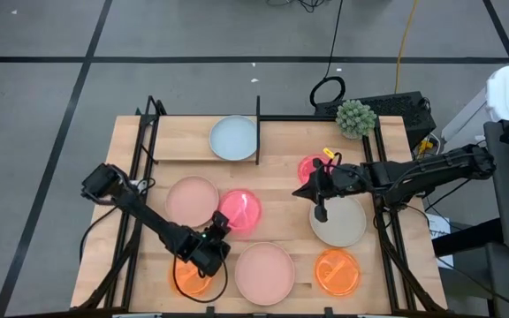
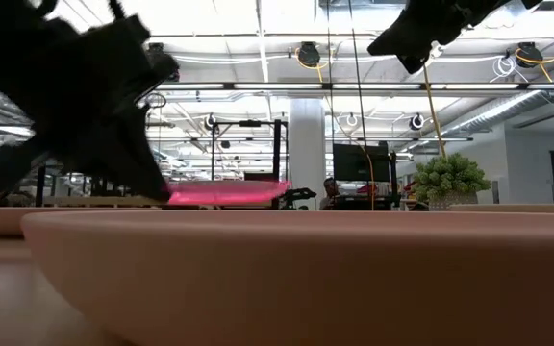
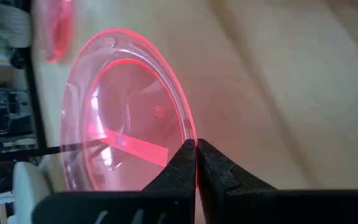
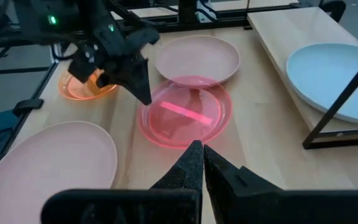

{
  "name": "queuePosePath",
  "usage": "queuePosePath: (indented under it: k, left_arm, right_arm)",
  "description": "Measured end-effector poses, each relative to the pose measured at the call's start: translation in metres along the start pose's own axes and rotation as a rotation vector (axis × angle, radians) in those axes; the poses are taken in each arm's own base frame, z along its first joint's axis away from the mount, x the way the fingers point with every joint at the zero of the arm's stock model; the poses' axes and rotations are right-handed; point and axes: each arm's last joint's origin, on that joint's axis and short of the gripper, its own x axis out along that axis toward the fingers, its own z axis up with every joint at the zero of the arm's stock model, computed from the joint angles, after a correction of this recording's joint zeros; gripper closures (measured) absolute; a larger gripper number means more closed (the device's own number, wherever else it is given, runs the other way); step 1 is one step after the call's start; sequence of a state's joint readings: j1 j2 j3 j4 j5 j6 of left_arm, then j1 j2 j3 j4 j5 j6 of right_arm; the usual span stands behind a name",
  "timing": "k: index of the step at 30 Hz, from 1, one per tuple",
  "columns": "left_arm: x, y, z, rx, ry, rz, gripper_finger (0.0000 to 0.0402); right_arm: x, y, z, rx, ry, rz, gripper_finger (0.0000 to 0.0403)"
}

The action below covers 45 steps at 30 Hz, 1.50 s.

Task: Place and stack plates onto a shelf
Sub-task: Put the bottom pink transparent plate on the shelf

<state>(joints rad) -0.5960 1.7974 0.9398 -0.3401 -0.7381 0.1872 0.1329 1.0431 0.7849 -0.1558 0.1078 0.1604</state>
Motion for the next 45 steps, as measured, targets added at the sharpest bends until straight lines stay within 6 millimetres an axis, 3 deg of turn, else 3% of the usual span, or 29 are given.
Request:
queuePosePath:
  k: [11, 19, 32, 45]
  left_arm:
    - [-0.031, 0.055, 0.002, -0.056, -0.112, 0.087, 0.0398]
    - [-0.060, 0.094, -0.010, -0.100, -0.159, 0.172, 0.0398]
    - [-0.089, 0.146, -0.052, -0.224, -0.092, 0.270, 0.0398]
    - [-0.093, 0.169, -0.099, -0.442, 0.090, 0.280, 0.0398]
  right_arm:
    - [0.000, -0.001, 0.000, -0.008, -0.001, -0.029, 0.0403]
    - [0.000, -0.002, -0.003, 0.005, 0.020, -0.054, 0.0403]
    - [0.003, -0.003, -0.011, 0.015, 0.046, -0.058, 0.0403]
    - [0.003, -0.002, -0.008, 0.016, 0.010, -0.052, 0.0403]
